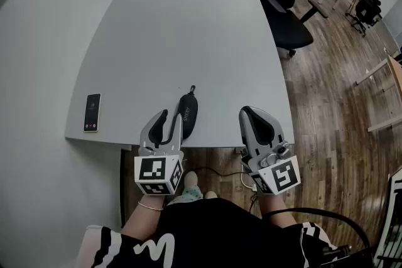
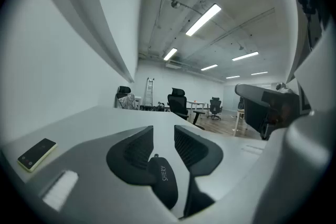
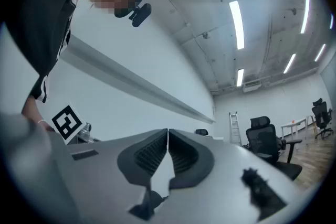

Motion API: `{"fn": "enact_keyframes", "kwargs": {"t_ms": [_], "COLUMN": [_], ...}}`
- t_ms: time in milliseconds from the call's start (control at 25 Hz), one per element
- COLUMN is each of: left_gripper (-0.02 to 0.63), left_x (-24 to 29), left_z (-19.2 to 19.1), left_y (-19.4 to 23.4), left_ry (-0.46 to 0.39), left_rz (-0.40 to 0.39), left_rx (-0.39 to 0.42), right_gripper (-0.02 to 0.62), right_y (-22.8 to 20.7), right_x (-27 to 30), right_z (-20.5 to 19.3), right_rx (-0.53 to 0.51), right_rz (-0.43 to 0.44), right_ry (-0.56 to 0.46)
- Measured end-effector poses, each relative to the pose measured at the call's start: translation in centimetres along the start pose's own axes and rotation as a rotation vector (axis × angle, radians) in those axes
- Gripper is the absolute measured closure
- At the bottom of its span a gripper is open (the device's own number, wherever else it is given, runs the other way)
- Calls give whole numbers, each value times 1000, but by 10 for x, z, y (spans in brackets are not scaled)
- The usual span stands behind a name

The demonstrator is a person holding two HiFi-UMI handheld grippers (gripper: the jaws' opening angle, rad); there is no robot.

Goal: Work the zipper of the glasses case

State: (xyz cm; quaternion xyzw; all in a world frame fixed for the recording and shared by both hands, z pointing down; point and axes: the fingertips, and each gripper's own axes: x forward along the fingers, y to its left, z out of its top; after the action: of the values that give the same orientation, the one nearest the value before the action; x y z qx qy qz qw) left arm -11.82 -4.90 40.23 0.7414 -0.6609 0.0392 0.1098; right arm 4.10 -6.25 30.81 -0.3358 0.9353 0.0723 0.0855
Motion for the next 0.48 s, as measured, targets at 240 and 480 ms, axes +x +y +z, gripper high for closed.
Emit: {"fn": "enact_keyframes", "kwargs": {"t_ms": [240,480], "left_gripper": [383,314], "left_x": [56,90], "left_z": [-44,-111], "left_y": [15,20], "left_ry": [289,547], "left_rz": [-130,-145], "left_rx": [-55,-154], "right_gripper": [588,588], "right_y": [-4,-6], "right_x": [33,50], "right_z": [-8,-8], "right_rx": [-18,-44], "right_rz": [16,84], "right_ry": [2,1]}}
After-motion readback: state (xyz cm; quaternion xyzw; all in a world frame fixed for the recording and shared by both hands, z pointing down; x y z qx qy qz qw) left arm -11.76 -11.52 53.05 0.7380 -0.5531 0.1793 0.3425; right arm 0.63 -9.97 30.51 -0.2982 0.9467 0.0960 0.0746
